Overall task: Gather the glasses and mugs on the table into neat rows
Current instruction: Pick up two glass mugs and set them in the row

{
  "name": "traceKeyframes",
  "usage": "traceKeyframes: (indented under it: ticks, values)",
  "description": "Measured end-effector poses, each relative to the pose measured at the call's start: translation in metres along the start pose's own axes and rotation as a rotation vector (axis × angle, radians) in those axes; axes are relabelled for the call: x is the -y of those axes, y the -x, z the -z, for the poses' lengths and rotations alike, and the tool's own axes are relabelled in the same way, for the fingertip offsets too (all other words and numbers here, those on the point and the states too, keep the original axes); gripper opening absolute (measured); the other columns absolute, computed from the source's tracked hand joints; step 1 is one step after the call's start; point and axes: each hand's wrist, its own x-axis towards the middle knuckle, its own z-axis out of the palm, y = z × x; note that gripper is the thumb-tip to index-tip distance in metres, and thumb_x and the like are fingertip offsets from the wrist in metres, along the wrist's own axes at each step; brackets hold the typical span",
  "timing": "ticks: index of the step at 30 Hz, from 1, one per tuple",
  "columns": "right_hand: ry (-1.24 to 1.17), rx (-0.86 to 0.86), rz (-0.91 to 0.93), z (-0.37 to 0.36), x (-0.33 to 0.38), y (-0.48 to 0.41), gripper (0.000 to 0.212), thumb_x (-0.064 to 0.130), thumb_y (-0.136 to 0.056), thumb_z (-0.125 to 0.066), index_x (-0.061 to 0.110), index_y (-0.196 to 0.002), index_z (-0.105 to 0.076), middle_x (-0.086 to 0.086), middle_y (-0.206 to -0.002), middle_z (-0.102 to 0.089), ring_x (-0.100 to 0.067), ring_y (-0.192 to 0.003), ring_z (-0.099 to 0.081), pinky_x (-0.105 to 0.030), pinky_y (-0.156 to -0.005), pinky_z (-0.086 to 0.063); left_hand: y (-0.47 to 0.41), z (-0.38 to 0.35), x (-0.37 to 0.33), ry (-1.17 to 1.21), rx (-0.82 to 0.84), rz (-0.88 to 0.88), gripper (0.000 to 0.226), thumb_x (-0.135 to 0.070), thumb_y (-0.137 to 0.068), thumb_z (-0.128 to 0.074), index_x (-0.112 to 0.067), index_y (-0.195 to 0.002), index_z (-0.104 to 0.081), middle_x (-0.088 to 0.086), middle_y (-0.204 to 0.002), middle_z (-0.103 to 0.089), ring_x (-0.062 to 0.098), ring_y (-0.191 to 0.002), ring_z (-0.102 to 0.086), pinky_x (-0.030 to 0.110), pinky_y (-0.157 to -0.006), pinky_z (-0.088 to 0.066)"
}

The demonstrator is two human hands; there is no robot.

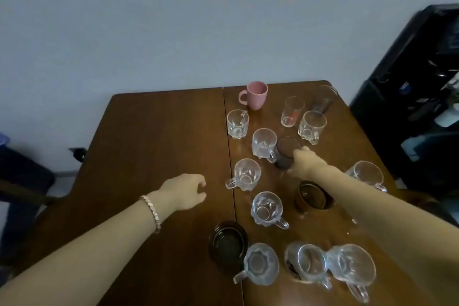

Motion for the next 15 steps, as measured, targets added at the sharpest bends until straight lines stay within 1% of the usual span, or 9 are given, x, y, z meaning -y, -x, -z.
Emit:
traceKeyframes:
  ticks: [3,4,5,6,7,9,10,12,15]
  values:
    - [-0.074,-0.076,-0.083,0.007,-0.003,-0.021,0.093,0.033,-0.079,-0.072,0.01,-0.148,-0.014,-0.019,-0.149,-0.024,-0.038,-0.136,-0.03,-0.048,-0.105,-0.037,-0.012,-0.003,0.001,0.024,0.028,0.043,0.04,-0.033,-0.094,-0.049,-0.024,-0.133,-0.046,0.002,-0.131,-0.057,0.019,-0.114,-0.057,0.033,-0.094,-0.047]
    - [-0.098,-0.071,-0.073,0.01,-0.003,-0.027,0.102,0.033,-0.078,-0.074,0.014,-0.15,-0.005,-0.018,-0.153,-0.017,-0.038,-0.139,-0.026,-0.048,-0.107,-0.035,-0.014,-0.003,0.002,0.043,0.03,0.069,0.04,-0.033,-0.094,-0.049,-0.025,-0.133,-0.046,0.001,-0.132,-0.057,0.018,-0.115,-0.057,0.031,-0.094,-0.047]
    - [-0.121,-0.057,-0.055,0.009,-0.003,-0.035,0.107,0.033,-0.076,-0.075,0.017,-0.15,0.0,-0.017,-0.155,-0.014,-0.038,-0.14,-0.025,-0.049,-0.107,-0.035,-0.018,-0.005,0.001,0.061,0.023,0.077,0.04,-0.033,-0.094,-0.049,-0.026,-0.133,-0.046,0.0,-0.132,-0.056,0.016,-0.115,-0.057,0.03,-0.093,-0.047]
    - [-0.149,-0.044,-0.038,0.007,-0.004,-0.043,0.109,0.033,-0.075,-0.077,0.02,-0.15,0.0,-0.015,-0.155,-0.015,-0.038,-0.139,-0.028,-0.049,-0.107,-0.036,-0.022,-0.007,0.0,0.076,0.01,0.084,0.04,-0.033,-0.094,-0.05,-0.027,-0.133,-0.045,-0.002,-0.132,-0.057,0.015,-0.115,-0.056,0.028,-0.092,-0.046]
    - [-0.184,-0.032,-0.022,0.006,-0.006,-0.049,0.106,0.032,-0.073,-0.078,0.022,-0.15,-0.005,-0.014,-0.153,-0.019,-0.038,-0.135,-0.034,-0.049,-0.105,-0.039,-0.026,-0.009,-0.002,0.085,-0.007,0.088,0.041,-0.032,-0.094,-0.051,-0.027,-0.134,-0.045,-0.003,-0.131,-0.057,0.013,-0.115,-0.056,0.027,-0.092,-0.047]
    - [-0.245,-0.046,0.004,0.003,-0.011,-0.055,0.096,0.03,-0.07,-0.079,0.022,-0.146,-0.021,-0.013,-0.145,-0.031,-0.037,-0.124,-0.047,-0.047,-0.1,-0.046,-0.034,-0.015,-0.009,0.109,-0.043,0.085,0.047,-0.031,-0.092,-0.054,-0.028,-0.137,-0.042,-0.004,-0.134,-0.055,0.012,-0.118,-0.055,0.028,-0.095,-0.048]
    - [-0.267,-0.059,0.003,0.003,-0.014,-0.055,0.091,0.029,-0.07,-0.078,0.021,-0.144,-0.025,-0.013,-0.141,-0.034,-0.037,-0.12,-0.051,-0.046,-0.097,-0.048,-0.038,-0.017,-0.014,0.125,-0.056,0.066,0.051,-0.03,-0.091,-0.056,-0.027,-0.139,-0.039,-0.004,-0.138,-0.052,0.013,-0.122,-0.053,0.03,-0.098,-0.049]
    - [-0.296,-0.071,-0.028,0.001,-0.022,-0.049,0.09,0.03,-0.069,-0.078,0.02,-0.143,-0.028,-0.012,-0.138,-0.038,-0.037,-0.116,-0.053,-0.044,-0.092,-0.049,-0.05,-0.02,-0.028,0.156,-0.088,-0.001,0.064,-0.028,-0.088,-0.062,-0.026,-0.144,-0.031,-0.003,-0.148,-0.041,0.015,-0.131,-0.045,0.033,-0.103,-0.046]
    - [-0.361,-0.138,-0.073,0.002,-0.037,-0.032,0.09,0.034,-0.069,-0.078,0.023,-0.143,-0.028,-0.01,-0.141,-0.039,-0.035,-0.115,-0.055,-0.043,-0.088,-0.052,-0.077,-0.025,-0.051,0.148,-0.12,-0.103,0.09,-0.027,-0.08,-0.071,-0.023,-0.15,-0.015,-0.003,-0.159,-0.017,0.019,-0.142,-0.028,0.036,-0.11,-0.038]
